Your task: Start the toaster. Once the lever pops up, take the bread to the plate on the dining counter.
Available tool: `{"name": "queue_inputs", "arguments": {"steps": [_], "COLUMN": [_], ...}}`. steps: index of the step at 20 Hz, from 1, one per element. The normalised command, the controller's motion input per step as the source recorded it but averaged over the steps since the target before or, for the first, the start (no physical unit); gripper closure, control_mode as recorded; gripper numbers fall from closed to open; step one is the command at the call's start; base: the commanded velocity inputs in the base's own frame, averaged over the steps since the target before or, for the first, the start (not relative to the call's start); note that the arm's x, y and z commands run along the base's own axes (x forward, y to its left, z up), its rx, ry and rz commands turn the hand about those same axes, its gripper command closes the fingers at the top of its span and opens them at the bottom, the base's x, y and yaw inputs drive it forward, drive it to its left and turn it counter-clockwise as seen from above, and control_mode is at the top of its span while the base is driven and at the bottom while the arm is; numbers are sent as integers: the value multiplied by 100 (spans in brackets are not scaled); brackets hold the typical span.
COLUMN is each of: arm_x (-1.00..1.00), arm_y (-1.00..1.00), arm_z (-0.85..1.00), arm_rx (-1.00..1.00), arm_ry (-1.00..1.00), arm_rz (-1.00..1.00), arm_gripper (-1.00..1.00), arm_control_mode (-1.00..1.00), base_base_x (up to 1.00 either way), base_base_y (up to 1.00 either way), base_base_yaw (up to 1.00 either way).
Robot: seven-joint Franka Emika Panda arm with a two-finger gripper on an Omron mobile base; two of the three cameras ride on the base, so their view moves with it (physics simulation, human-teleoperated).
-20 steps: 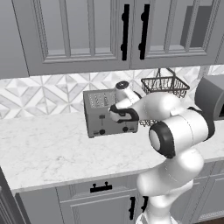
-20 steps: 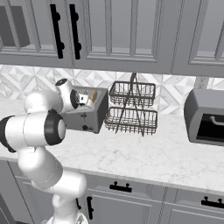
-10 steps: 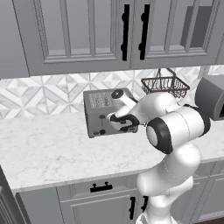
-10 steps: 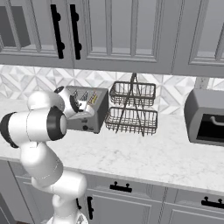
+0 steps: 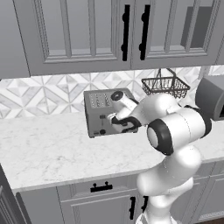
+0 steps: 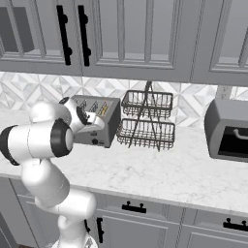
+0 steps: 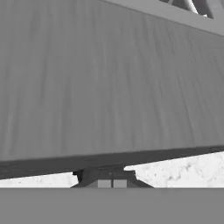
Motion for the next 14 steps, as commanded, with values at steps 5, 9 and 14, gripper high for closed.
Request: {"name": "queue_inputs", "arguments": {"steps": [5, 9, 14], "arm_x": [-40, -19, -5], "arm_y": [-23, -15, -8], "arm_z": [10, 41, 53], "arm_rx": [3, 7, 9], "arm_ry": [-17, -11, -8], "arm_rz": [0, 0, 0], "arm_gripper": [100, 100, 100], "arm_control_mode": [-100, -100, -100], "base_base_x": [0, 0, 0], "base_base_y": [0, 0, 0], "base_base_yaw": [0, 0, 0]}}
